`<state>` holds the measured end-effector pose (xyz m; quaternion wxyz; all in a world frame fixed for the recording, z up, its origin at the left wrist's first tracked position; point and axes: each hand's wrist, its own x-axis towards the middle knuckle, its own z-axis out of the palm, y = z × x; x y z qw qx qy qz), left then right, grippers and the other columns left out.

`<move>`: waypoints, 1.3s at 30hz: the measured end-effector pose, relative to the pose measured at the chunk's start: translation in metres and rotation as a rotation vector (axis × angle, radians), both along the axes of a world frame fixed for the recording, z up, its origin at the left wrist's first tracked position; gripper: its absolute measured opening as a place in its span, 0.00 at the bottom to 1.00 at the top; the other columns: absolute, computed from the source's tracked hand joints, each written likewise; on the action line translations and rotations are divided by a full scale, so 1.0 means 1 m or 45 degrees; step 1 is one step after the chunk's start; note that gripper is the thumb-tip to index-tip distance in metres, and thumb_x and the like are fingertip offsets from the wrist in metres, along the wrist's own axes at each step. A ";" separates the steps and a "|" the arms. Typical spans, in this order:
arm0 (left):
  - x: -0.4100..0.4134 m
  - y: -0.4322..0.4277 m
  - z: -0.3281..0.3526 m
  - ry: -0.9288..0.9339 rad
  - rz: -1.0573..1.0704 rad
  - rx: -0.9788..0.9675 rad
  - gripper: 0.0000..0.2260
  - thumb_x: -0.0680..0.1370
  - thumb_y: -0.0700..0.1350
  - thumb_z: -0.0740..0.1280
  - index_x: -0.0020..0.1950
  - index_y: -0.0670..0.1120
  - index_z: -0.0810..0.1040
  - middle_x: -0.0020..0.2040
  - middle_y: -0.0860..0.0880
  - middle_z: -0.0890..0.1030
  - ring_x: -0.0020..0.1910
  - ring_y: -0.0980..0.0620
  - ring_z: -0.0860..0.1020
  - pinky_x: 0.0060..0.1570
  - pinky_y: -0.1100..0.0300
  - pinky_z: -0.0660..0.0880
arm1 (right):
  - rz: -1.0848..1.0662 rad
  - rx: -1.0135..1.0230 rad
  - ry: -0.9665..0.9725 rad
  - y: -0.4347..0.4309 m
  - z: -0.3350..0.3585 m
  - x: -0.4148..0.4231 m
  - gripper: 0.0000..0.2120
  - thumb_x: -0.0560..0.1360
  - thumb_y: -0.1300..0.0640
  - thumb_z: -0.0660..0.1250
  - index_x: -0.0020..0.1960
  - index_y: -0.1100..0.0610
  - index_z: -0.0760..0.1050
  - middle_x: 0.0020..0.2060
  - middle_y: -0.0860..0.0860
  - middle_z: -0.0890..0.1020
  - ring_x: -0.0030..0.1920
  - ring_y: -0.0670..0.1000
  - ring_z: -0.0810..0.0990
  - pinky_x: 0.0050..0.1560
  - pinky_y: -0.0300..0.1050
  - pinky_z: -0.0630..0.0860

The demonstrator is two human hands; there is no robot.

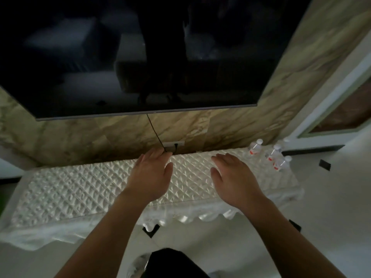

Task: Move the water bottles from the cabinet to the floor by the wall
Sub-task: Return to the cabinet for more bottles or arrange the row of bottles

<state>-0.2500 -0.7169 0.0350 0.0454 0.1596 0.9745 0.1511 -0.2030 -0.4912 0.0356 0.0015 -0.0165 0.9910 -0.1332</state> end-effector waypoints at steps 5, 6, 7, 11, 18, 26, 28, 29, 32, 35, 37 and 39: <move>0.012 0.065 0.000 0.001 0.012 0.021 0.25 0.78 0.55 0.51 0.72 0.49 0.72 0.73 0.46 0.71 0.73 0.46 0.67 0.73 0.48 0.61 | -0.007 0.002 0.008 0.067 0.001 0.012 0.26 0.77 0.47 0.50 0.64 0.60 0.76 0.60 0.56 0.81 0.62 0.58 0.77 0.62 0.56 0.74; 0.013 0.077 0.000 0.006 0.007 0.035 0.25 0.78 0.54 0.52 0.71 0.49 0.73 0.72 0.46 0.72 0.73 0.46 0.68 0.72 0.47 0.62 | -0.017 -0.001 0.006 0.079 0.001 0.012 0.27 0.77 0.47 0.50 0.65 0.60 0.76 0.60 0.56 0.81 0.62 0.58 0.77 0.62 0.56 0.74; 0.013 0.088 -0.001 0.003 0.001 0.043 0.24 0.78 0.54 0.52 0.71 0.49 0.73 0.72 0.46 0.72 0.72 0.45 0.68 0.72 0.47 0.62 | -0.027 -0.001 0.009 0.090 0.001 0.012 0.27 0.77 0.47 0.49 0.64 0.60 0.76 0.60 0.56 0.81 0.62 0.58 0.77 0.62 0.56 0.75; 0.006 0.127 -0.001 -0.036 -0.017 0.030 0.26 0.78 0.56 0.50 0.73 0.50 0.71 0.75 0.47 0.69 0.75 0.47 0.64 0.74 0.48 0.59 | -0.045 -0.030 0.017 0.129 -0.001 0.009 0.26 0.77 0.47 0.51 0.64 0.61 0.77 0.59 0.57 0.81 0.60 0.59 0.78 0.60 0.56 0.75; -0.028 0.206 -0.017 -0.045 -0.043 0.033 0.27 0.78 0.56 0.49 0.74 0.50 0.70 0.75 0.48 0.68 0.75 0.48 0.64 0.75 0.49 0.58 | -0.083 -0.054 0.021 0.204 -0.010 -0.015 0.24 0.78 0.48 0.54 0.66 0.59 0.75 0.60 0.55 0.81 0.61 0.55 0.78 0.61 0.55 0.75; -0.083 0.314 -0.025 -0.075 -0.039 0.040 0.27 0.78 0.57 0.48 0.74 0.52 0.69 0.75 0.49 0.68 0.75 0.49 0.63 0.74 0.51 0.56 | -0.098 -0.039 -0.034 0.308 -0.014 -0.068 0.30 0.76 0.43 0.46 0.68 0.56 0.73 0.63 0.53 0.78 0.64 0.53 0.75 0.64 0.52 0.72; -0.096 0.337 -0.025 -0.093 -0.049 0.033 0.27 0.78 0.57 0.48 0.74 0.53 0.68 0.75 0.49 0.68 0.75 0.49 0.63 0.74 0.51 0.56 | -0.107 -0.042 -0.028 0.332 -0.015 -0.080 0.28 0.77 0.44 0.48 0.67 0.57 0.73 0.62 0.53 0.79 0.63 0.54 0.76 0.63 0.52 0.72; -0.103 0.347 -0.025 -0.093 -0.057 0.027 0.27 0.78 0.58 0.48 0.74 0.53 0.68 0.76 0.50 0.67 0.75 0.49 0.62 0.75 0.50 0.57 | -0.114 -0.042 -0.024 0.342 -0.015 -0.086 0.26 0.77 0.45 0.50 0.66 0.57 0.74 0.61 0.53 0.80 0.61 0.55 0.76 0.61 0.51 0.72; -0.117 0.372 -0.022 -0.068 -0.071 0.032 0.26 0.79 0.57 0.49 0.74 0.53 0.68 0.75 0.50 0.68 0.75 0.48 0.64 0.74 0.49 0.60 | -0.126 -0.052 -0.004 0.372 -0.015 -0.101 0.18 0.78 0.49 0.56 0.60 0.56 0.76 0.53 0.52 0.81 0.54 0.54 0.78 0.54 0.50 0.73; -0.126 0.392 -0.021 -0.047 -0.070 0.037 0.25 0.79 0.56 0.51 0.74 0.51 0.69 0.75 0.49 0.68 0.74 0.48 0.65 0.73 0.50 0.60 | -0.128 -0.062 -0.003 0.397 -0.014 -0.114 0.15 0.78 0.51 0.57 0.59 0.56 0.76 0.52 0.51 0.80 0.54 0.53 0.77 0.53 0.50 0.73; -0.130 0.403 -0.020 -0.051 -0.062 0.028 0.26 0.78 0.56 0.50 0.74 0.51 0.69 0.75 0.49 0.68 0.75 0.49 0.64 0.74 0.49 0.60 | -0.113 -0.071 0.003 0.413 -0.015 -0.120 0.15 0.79 0.51 0.57 0.59 0.56 0.76 0.52 0.51 0.80 0.54 0.53 0.77 0.53 0.50 0.73; -0.133 0.416 -0.018 -0.055 -0.045 0.015 0.26 0.79 0.56 0.50 0.74 0.51 0.68 0.75 0.50 0.68 0.75 0.49 0.63 0.74 0.50 0.60 | -0.090 -0.075 0.000 0.429 -0.015 -0.126 0.16 0.78 0.50 0.56 0.59 0.56 0.76 0.51 0.51 0.80 0.53 0.53 0.77 0.52 0.50 0.74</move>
